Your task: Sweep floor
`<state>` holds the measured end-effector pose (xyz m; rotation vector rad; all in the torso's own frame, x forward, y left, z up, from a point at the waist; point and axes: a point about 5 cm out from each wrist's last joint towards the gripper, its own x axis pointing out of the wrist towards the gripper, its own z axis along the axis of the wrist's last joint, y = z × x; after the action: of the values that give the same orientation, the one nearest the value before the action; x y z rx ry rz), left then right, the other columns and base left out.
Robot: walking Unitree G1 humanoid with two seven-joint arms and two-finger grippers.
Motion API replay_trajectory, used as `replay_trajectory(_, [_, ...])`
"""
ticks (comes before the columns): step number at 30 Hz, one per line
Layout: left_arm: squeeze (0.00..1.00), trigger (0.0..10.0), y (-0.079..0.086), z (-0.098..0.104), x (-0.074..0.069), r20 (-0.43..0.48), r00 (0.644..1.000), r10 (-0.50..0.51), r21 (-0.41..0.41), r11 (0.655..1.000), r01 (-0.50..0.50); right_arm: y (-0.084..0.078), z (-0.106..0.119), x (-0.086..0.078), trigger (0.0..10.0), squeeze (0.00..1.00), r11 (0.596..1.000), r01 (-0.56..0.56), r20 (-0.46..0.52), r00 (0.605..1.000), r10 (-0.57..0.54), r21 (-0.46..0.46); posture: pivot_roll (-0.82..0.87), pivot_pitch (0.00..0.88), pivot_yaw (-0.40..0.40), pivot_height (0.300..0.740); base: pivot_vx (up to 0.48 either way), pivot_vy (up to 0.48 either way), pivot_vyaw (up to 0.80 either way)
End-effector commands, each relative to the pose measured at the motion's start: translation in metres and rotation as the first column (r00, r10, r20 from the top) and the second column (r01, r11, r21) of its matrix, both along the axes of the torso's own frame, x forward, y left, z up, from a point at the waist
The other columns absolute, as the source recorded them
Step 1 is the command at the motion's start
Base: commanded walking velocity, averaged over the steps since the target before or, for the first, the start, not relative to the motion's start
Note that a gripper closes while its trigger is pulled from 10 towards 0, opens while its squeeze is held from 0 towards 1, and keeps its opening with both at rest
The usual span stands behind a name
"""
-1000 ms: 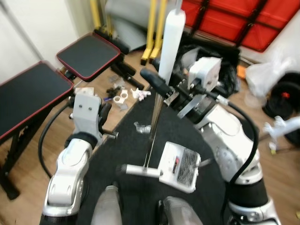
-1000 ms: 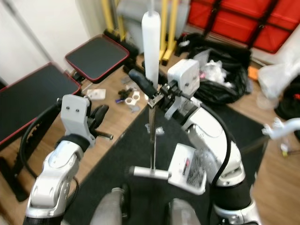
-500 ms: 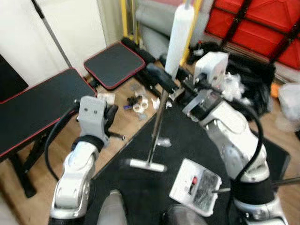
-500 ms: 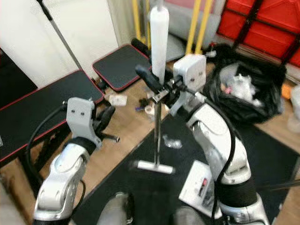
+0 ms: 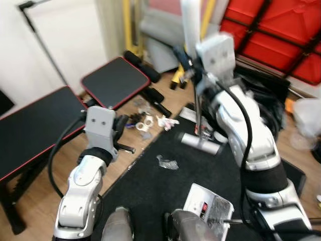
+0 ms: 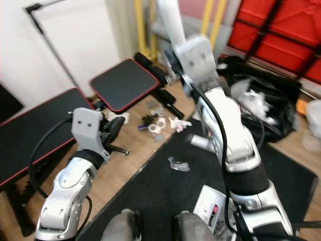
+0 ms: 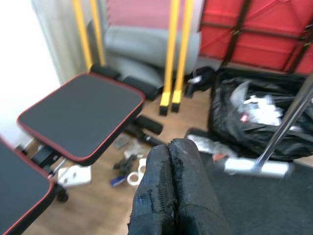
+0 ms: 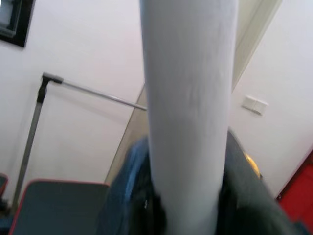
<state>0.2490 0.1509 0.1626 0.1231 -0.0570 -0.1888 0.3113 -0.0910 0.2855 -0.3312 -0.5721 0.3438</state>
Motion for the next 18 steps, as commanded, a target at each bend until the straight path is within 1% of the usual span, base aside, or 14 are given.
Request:
replay_trajectory(1, [0.00, 10.0, -0.007, 0.000, -0.004, -0.010, 0.998, -0.057, -0.004, 0.998, 0.057, 0.005, 0.011, 0.000, 10.0, 0.00, 0.999, -0.038, 0.122, 0.992, 0.040, -0.016, -0.13, 0.244, -0.143, 0.740, 0.000, 0.000, 0.00])
replay_trajectory(3, [0.00, 10.0, -0.009, 0.001, -0.007, -0.015, 0.997, -0.076, -0.007, 0.997, 0.076, 0.008, 0.010, 0.008, 10.0, 0.00, 0.997, -0.061, 0.147, 0.987, 0.066, -0.040, -0.13, 0.256, -0.147, 0.740, 0.000, 0.000, 0.00])
replay_trajectory(4, [0.00, 10.0, -0.009, 0.001, -0.007, -0.015, 0.997, -0.076, -0.007, 0.997, 0.076, 0.008, 0.010, 0.008, 10.0, 0.00, 0.997, -0.061, 0.147, 0.987, 0.066, -0.040, -0.13, 0.256, -0.147, 0.740, 0.000, 0.000, 0.00])
replay_trajectory(5, [0.00, 10.0, -0.010, 0.001, -0.009, -0.019, 0.996, -0.082, -0.010, 0.997, 0.082, 0.006, 0.008, 0.015, 10.0, 0.00, 0.999, -0.053, 0.135, 0.989, 0.054, -0.013, -0.13, 0.270, -0.151, 0.740, 0.000, 0.000, 0.00])
replay_trajectory(8, [0.00, 10.0, -0.010, 0.002, -0.010, -0.021, 0.996, -0.085, -0.012, 0.996, 0.085, 0.004, 0.006, 0.018, 10.0, 0.00, 0.999, -0.047, 0.132, 0.990, 0.045, 0.011, -0.13, 0.270, -0.151, 0.740, 0.000, 0.000, 0.00])
replay_trajectory(9, [0.00, 10.0, -0.011, 0.002, -0.014, -0.025, 0.995, -0.093, -0.013, 0.996, 0.092, 0.000, 0.003, 0.023, 10.0, 0.00, 0.998, -0.036, 0.116, 0.993, 0.029, 0.059, -0.12, 0.297, -0.156, 0.740, 0.000, 0.000, 0.00])
replay_trajectory(10, [0.00, 10.0, -0.012, 0.003, -0.017, -0.030, 0.994, -0.103, -0.013, 0.995, 0.103, -0.002, -0.001, 0.027, 10.0, 0.00, 0.995, -0.029, 0.100, 0.995, 0.020, 0.091, -0.12, 0.303, -0.157, 0.740, 0.000, 0.000, 0.00])
replay_trajectory(11, [0.00, 10.0, -0.012, 0.003, -0.017, -0.030, 0.994, -0.103, -0.013, 0.995, 0.103, -0.002, -0.001, 0.027, 10.0, 0.00, 0.995, -0.029, 0.100, 0.995, 0.020, 0.091, -0.12, 0.303, -0.157, 0.740, 0.000, 0.000, 0.00])
replay_trajectory(12, [0.00, 10.0, -0.013, 0.003, -0.020, -0.034, 0.993, -0.113, -0.012, 0.994, 0.113, -0.003, -0.004, 0.030, 10.0, 0.00, 0.991, -0.030, 0.096, 0.995, 0.018, 0.129, -0.12, 0.320, -0.158, 0.740, 0.000, 0.000, 0.00])
replay_trajectory(13, [0.00, 10.0, -0.013, 0.003, -0.020, -0.034, 0.993, -0.113, -0.012, 0.994, 0.113, -0.003, -0.004, 0.030, 10.0, 0.00, 0.991, -0.030, 0.096, 0.995, 0.018, 0.129, -0.12, 0.320, -0.158, 0.740, 0.000, 0.000, 0.00])
replay_trajectory(14, [0.00, 10.0, -0.014, 0.004, -0.024, -0.038, 0.991, -0.124, -0.008, 0.992, 0.124, -0.003, -0.007, 0.031, 10.0, 0.00, 0.985, -0.046, 0.095, 0.995, 0.030, 0.168, -0.11, 0.337, -0.157, 0.740, 0.000, 0.000, 0.00])
replay_trajectory(17, [0.00, 10.0, -0.014, 0.006, -0.028, -0.041, 0.990, -0.136, -0.001, 0.991, 0.136, 0.000, -0.011, 0.033, 10.0, 0.00, 0.981, -0.065, 0.086, 0.995, 0.050, 0.182, -0.11, 0.354, -0.157, 0.740, 0.000, 0.000, 0.00])
replay_trajectory(18, [0.00, 10.0, -0.015, 0.007, -0.031, -0.044, 0.988, -0.145, 0.008, 0.989, 0.146, 0.002, -0.010, 0.035, 10.0, 0.00, 0.973, -0.077, 0.085, 0.995, 0.059, 0.217, -0.11, 0.372, -0.156, 0.740, 0.000, 0.000, 0.00])
